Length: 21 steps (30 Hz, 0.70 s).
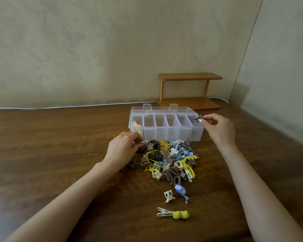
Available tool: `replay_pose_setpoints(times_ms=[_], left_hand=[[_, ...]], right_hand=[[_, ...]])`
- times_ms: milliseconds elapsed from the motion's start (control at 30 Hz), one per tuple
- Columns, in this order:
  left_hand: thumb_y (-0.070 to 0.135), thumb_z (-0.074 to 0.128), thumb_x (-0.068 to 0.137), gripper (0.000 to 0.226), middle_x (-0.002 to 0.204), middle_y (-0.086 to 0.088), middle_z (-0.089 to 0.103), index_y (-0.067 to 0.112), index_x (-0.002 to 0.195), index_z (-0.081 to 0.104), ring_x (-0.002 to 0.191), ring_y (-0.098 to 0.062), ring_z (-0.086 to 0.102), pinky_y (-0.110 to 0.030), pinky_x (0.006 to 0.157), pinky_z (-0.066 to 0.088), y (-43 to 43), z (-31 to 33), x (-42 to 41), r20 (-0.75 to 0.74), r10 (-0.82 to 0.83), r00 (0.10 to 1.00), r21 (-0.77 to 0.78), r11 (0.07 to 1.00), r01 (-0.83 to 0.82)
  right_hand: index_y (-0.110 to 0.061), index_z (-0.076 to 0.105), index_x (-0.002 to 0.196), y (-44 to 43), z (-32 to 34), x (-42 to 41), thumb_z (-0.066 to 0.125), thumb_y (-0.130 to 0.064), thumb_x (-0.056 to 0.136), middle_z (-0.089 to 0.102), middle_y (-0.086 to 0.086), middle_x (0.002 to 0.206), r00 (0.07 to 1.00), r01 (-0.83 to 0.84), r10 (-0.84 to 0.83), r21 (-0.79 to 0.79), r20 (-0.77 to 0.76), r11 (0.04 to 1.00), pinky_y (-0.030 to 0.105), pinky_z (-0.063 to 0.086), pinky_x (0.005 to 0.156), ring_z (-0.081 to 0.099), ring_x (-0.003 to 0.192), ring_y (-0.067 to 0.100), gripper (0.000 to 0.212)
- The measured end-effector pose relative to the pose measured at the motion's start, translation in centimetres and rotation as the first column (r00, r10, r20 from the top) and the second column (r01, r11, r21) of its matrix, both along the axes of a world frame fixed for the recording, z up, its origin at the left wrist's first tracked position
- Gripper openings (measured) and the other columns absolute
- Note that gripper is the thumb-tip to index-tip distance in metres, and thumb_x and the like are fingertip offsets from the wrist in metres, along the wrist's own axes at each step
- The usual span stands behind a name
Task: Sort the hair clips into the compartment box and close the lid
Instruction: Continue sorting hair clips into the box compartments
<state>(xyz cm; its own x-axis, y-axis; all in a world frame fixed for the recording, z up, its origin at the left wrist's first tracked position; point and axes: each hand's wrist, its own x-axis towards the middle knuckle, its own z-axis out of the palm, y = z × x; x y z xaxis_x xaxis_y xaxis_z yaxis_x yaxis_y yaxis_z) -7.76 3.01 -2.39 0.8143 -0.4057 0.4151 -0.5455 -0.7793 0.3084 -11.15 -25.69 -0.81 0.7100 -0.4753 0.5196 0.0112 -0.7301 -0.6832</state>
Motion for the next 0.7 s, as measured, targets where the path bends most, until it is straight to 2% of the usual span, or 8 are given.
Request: replay_pose_setpoints(times_ms=[167, 233, 333, 533, 700], left_hand=[[0.031, 0.057, 0.089, 0.016, 0.099, 0.007, 0.062, 0.023, 0.102, 0.061, 0.083, -0.007, 0.051, -0.026, 0.070, 0.048, 0.0, -0.1, 0.1, -0.027, -0.015, 1.000, -0.006, 1.000, 0.015], [0.030, 0.057, 0.089, 0.016, 0.099, 0.007, 0.062, 0.022, 0.102, 0.061, 0.082, -0.006, 0.049, -0.025, 0.069, 0.046, 0.0, -0.1, 0.1, -0.024, -0.018, 1.000, -0.010, 1.000, 0.018], [0.029, 0.058, 0.089, 0.015, 0.100, 0.006, 0.063, 0.021, 0.101, 0.062, 0.082, -0.006, 0.049, -0.025, 0.069, 0.046, 0.0, -0.1, 0.2, -0.022, -0.024, 0.999, -0.018, 1.000, 0.024], [0.024, 0.059, 0.089, 0.013, 0.100, 0.006, 0.064, 0.021, 0.101, 0.063, 0.085, -0.008, 0.055, -0.026, 0.071, 0.049, 0.1, -0.1, 0.2, -0.020, -0.027, 0.999, -0.033, 0.999, 0.026], [0.020, 0.059, 0.088, 0.012, 0.099, 0.005, 0.064, 0.021, 0.100, 0.062, 0.084, -0.009, 0.056, -0.028, 0.070, 0.051, 0.2, 0.0, 0.2, -0.014, -0.031, 0.999, -0.043, 0.999, 0.030]], right_hand=[[-0.025, 0.071, 0.094, -0.1, -0.3, 0.1, 0.065, -0.033, 0.085, 0.065, -0.001, 0.088, 0.998, 0.000, -0.002, -0.032, -0.059, 0.999, 0.026, 0.042, 0.057, 0.057, 0.078, 0.012, 0.013], [-0.025, 0.071, 0.094, 0.0, -0.2, 0.0, 0.065, -0.032, 0.085, 0.065, -0.001, 0.086, 0.999, -0.016, 0.015, -0.030, -0.041, 0.999, 0.028, 0.044, 0.060, 0.057, 0.077, 0.012, 0.013], [-0.022, 0.071, 0.094, 0.4, 0.1, -0.3, 0.064, -0.029, 0.086, 0.065, -0.002, 0.083, 0.998, -0.046, 0.046, -0.002, 0.031, 0.999, 0.023, 0.043, 0.058, 0.056, 0.076, 0.011, 0.012], [-0.019, 0.069, 0.094, 2.3, 1.0, -1.0, 0.063, -0.019, 0.087, 0.065, -0.010, 0.084, 0.965, -0.231, 0.214, 0.103, 0.151, 0.968, 0.012, 0.046, 0.063, 0.056, 0.076, 0.000, 0.008], [-0.017, 0.070, 0.092, 4.4, 0.7, -1.1, 0.064, -0.014, 0.087, 0.065, -0.009, 0.081, 0.920, -0.382, 0.376, 0.040, 0.108, 0.923, 0.014, 0.045, 0.062, 0.056, 0.072, 0.002, 0.008]])
